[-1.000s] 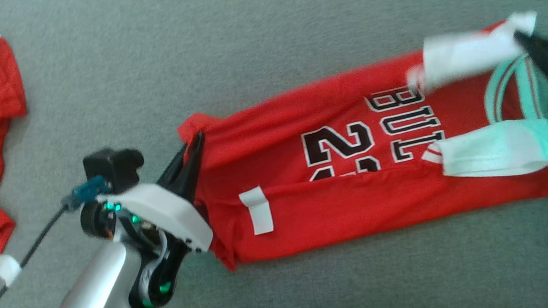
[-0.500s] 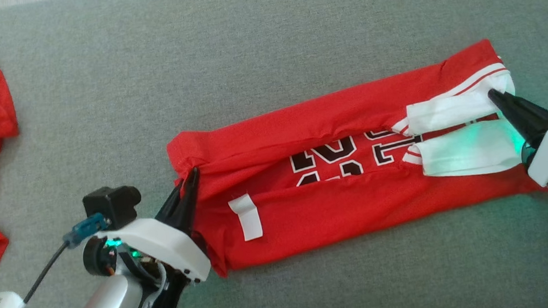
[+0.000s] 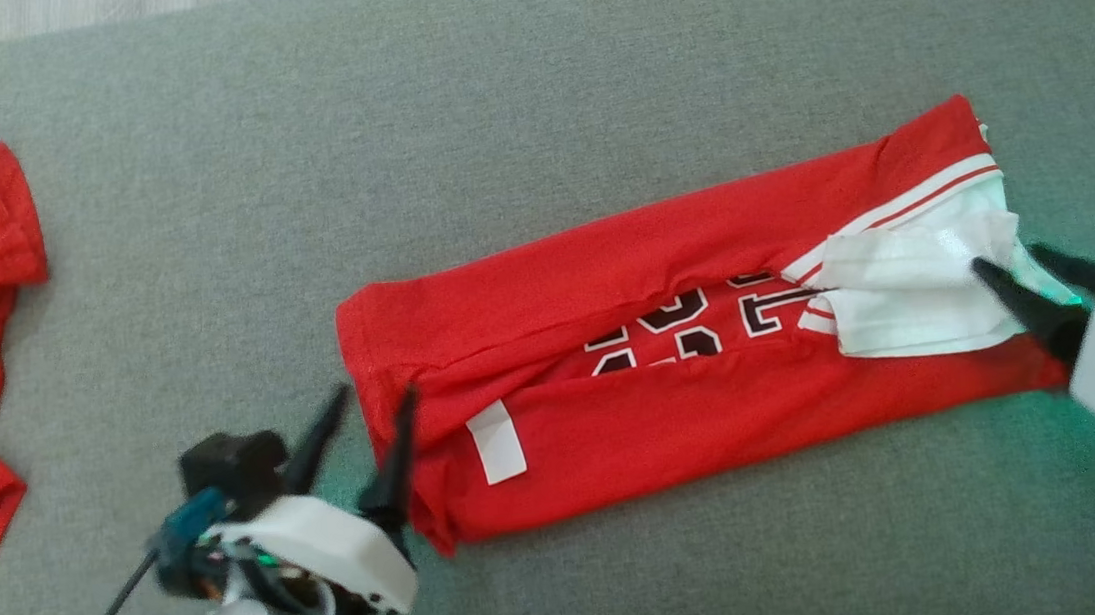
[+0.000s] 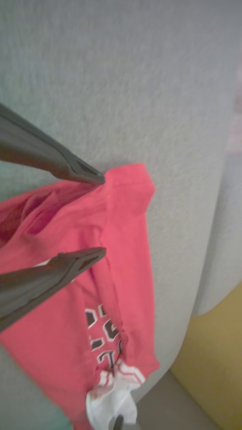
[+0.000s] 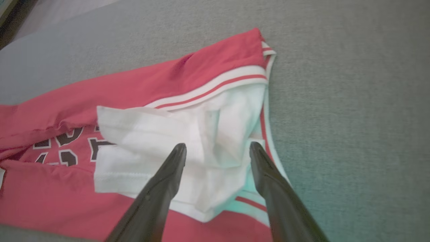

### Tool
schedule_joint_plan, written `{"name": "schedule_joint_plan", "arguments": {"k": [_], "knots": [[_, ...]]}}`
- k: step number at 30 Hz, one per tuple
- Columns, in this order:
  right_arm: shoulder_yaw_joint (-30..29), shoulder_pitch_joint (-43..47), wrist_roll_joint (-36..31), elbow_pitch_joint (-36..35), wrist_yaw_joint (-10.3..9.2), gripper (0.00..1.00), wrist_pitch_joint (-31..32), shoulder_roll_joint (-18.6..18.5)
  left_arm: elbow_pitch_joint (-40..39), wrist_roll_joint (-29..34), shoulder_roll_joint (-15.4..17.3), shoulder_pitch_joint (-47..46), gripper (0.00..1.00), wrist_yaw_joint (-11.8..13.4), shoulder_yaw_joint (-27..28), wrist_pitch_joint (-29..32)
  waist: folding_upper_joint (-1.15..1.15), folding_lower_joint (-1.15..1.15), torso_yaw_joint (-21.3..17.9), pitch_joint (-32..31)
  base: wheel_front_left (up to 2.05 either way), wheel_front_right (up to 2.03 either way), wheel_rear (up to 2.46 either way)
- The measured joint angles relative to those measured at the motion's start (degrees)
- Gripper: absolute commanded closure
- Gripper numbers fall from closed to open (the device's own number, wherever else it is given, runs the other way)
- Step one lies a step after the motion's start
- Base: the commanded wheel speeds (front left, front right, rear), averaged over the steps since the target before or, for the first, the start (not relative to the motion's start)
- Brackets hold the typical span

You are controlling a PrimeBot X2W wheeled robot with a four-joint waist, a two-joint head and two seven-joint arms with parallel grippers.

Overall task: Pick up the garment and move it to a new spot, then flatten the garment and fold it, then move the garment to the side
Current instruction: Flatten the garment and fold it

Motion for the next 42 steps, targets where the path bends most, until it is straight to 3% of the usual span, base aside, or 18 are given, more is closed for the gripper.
{"name": "schedule_joint_plan", "arguments": {"k": [7,14,23,31,32,33,42], "knots": [[-9.7,-1.0,-4.9,4.5,0.00,0.00,2.5,4.2,1.4,10.5,-0.1,0.1,0.00,5.0,1.2,-17.6,0.00,0.01,0.5,1.1,0.00,0.00,0.00],[-12.4,-2.7,-9.6,8.2,0.00,0.00,5.6,9.8,1.6,15.8,-5.7,1.6,0.00,6.2,3.8,-20.4,0.00,0.01,2.2,2.2,0.00,0.00,0.00],[-16.5,-6.2,-16.1,12.5,0.00,0.00,6.5,11.0,0.0,23.2,-11.0,5.2,0.00,2.2,10.2,-20.6,0.00,0.01,3.7,3.4,0.00,0.00,0.00],[-16.0,-6.3,-11.8,12.4,-0.05,0.00,11.4,12.3,0.5,26.3,-14.2,7.3,0.00,-0.8,15.2,-20.6,0.00,0.00,4.4,2.4,0.00,0.00,0.00],[-15.8,-6.2,-10.9,12.2,-0.05,0.60,12.2,12.4,0.5,26.7,-14.5,7.7,0.00,-1.3,15.8,-20.6,0.00,0.00,4.4,2.2,0.00,0.00,0.00],[-15.7,-6.1,-10.3,12.1,-0.05,1.00,12.7,12.4,0.6,27.1,-14.7,8.1,0.00,-1.8,16.3,-20.6,0.00,0.00,4.4,2.0,0.00,0.00,0.00],[-18.4,-4.6,-7.7,11.9,-0.02,1.00,12.1,13.2,2.4,29.7,-16.6,9.7,0.00,-5.4,20.6,-20.6,0.00,0.01,3.8,0.2,0.00,0.00,0.00]]}}
